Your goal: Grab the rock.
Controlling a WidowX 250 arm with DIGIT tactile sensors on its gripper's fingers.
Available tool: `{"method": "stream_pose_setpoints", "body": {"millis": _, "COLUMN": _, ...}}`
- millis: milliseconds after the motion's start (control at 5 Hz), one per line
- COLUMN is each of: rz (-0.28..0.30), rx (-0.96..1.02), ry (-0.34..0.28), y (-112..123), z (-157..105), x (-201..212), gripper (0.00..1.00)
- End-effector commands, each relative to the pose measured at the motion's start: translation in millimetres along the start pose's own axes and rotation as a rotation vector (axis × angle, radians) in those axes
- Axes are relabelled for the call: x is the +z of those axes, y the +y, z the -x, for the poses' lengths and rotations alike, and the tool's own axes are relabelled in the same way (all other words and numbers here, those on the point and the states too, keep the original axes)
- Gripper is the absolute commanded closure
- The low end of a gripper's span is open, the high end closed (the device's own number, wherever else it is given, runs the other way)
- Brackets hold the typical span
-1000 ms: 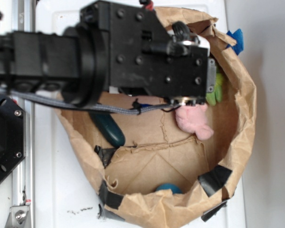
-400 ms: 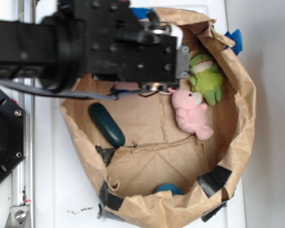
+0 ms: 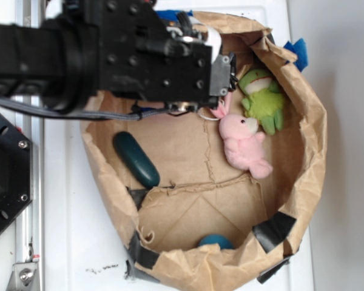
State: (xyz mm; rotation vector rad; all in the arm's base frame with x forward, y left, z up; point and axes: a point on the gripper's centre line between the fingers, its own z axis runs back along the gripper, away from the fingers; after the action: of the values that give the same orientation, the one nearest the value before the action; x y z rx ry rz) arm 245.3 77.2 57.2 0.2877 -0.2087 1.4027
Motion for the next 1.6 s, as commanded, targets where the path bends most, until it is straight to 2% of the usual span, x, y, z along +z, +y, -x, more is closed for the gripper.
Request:
{"method": "stream_pose_setpoints", "body": {"millis": 0, "rz": -0.012, "rx": 0.082, "ry": -0.035, "y": -1.0, "z": -36.7, "x": -4.6, "gripper": 0.0}}
{"method": "stream_pose_setpoints", "body": {"millis": 400, "rz": -0.043, "rx": 0.079, "ry": -0.058, "y": -6.6, "z": -46.0, "x": -13.2, "gripper": 0.0}}
{"method": "stream_pose_setpoints", "body": {"millis": 600, "rz": -0.028, "rx": 0.024, "ry": -0.079, "y": -7.7, "z": -48.6, "x": -25.7, "gripper": 0.0}}
{"method": "stream_pose_setpoints", "body": {"millis": 800, "rz": -0.018, "rx": -0.1, "ry": -0.057, "y": -14.0, "z": -34.3, "x": -36.7, "gripper": 0.0}}
{"method": "stream_pose_setpoints", "body": {"millis": 1000, "rz": -0.014, "rx": -0.09, "ry": -0.074, "y": -16.4, "z": -28.0, "x": -33.3, "gripper": 1.0}}
{"method": "stream_pose_setpoints", "body": {"millis": 1400, "rz": -0.002, "rx": -0.089, "ry": -0.067, "y": -16.6, "z": -27.9, "x": -28.8, "gripper": 1.0}}
